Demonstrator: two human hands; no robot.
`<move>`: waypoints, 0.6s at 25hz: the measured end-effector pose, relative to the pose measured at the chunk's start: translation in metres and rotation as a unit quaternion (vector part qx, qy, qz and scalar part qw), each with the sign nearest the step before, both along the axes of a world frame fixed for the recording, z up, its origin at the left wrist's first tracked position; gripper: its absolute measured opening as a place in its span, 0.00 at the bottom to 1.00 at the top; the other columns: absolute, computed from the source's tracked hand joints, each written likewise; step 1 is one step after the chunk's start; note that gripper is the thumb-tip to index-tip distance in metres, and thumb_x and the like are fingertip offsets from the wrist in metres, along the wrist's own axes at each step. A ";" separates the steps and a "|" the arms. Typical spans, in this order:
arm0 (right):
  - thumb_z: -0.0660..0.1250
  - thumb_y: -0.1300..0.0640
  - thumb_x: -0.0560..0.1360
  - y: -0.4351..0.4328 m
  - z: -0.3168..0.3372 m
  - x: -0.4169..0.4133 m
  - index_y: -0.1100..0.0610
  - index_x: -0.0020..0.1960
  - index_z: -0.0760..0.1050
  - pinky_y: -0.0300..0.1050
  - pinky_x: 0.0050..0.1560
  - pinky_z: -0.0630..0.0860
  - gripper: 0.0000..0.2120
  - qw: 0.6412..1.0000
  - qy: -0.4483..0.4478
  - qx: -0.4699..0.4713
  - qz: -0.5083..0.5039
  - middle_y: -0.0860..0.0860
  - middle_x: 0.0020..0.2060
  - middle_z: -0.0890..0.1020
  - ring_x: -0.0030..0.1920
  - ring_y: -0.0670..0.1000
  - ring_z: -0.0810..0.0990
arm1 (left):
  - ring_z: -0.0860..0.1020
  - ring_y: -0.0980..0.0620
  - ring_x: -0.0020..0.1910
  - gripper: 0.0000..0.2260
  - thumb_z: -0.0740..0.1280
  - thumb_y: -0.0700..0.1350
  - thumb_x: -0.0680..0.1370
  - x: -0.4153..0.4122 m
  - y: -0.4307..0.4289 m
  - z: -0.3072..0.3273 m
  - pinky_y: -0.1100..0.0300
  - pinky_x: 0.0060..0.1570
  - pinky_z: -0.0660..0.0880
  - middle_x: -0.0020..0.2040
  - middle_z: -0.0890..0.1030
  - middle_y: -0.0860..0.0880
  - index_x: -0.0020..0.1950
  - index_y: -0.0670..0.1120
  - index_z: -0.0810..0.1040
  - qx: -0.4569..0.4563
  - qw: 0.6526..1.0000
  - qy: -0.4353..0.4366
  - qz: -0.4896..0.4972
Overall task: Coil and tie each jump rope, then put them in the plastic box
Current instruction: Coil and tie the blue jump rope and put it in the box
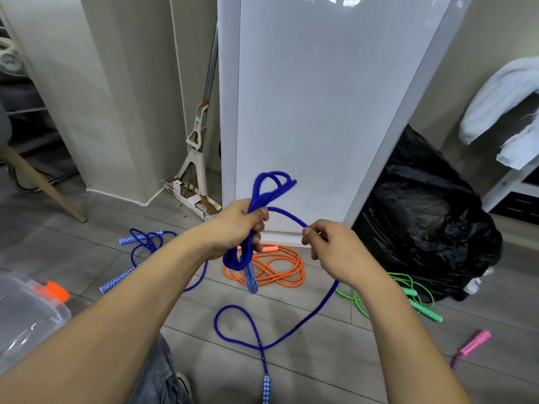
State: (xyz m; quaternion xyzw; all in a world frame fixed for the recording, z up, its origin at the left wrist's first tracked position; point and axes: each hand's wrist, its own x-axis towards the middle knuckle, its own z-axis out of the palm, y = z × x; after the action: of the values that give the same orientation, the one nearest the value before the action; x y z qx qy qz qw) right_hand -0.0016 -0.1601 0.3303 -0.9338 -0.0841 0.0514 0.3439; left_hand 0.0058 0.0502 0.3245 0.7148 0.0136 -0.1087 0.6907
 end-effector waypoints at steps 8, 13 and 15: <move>0.58 0.55 0.82 -0.028 -0.006 0.012 0.54 0.39 0.77 0.43 0.34 0.69 0.15 0.996 -0.021 0.038 -0.074 0.50 0.27 0.78 0.25 0.49 0.73 | 0.69 0.54 0.22 0.08 0.58 0.41 0.84 0.018 0.016 -0.005 0.59 0.27 0.73 0.32 0.73 0.47 0.45 0.43 0.72 -0.154 0.945 0.034 0.288; 0.57 0.53 0.83 0.015 0.002 -0.002 0.55 0.42 0.74 0.42 0.33 0.65 0.14 0.982 -0.112 0.138 -0.060 0.45 0.26 0.74 0.27 0.45 0.69 | 0.73 0.52 0.24 0.07 0.59 0.42 0.84 -0.001 -0.021 0.001 0.58 0.28 0.76 0.39 0.84 0.43 0.52 0.40 0.74 -0.172 0.966 0.064 0.184; 0.57 0.52 0.84 0.030 0.000 -0.009 0.54 0.43 0.73 0.44 0.33 0.66 0.13 0.986 -0.102 0.123 -0.035 0.45 0.28 0.74 0.28 0.46 0.71 | 0.74 0.52 0.27 0.07 0.59 0.43 0.84 -0.006 -0.034 0.000 0.56 0.32 0.77 0.40 0.85 0.45 0.55 0.41 0.74 -0.152 0.974 0.057 0.161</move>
State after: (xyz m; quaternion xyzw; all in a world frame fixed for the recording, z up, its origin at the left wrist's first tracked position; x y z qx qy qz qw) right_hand -0.0111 -0.1299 0.3299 -0.8869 -0.0917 -0.0674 0.4476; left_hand 0.0002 0.0163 0.3241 0.5829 0.1506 -0.0374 0.7976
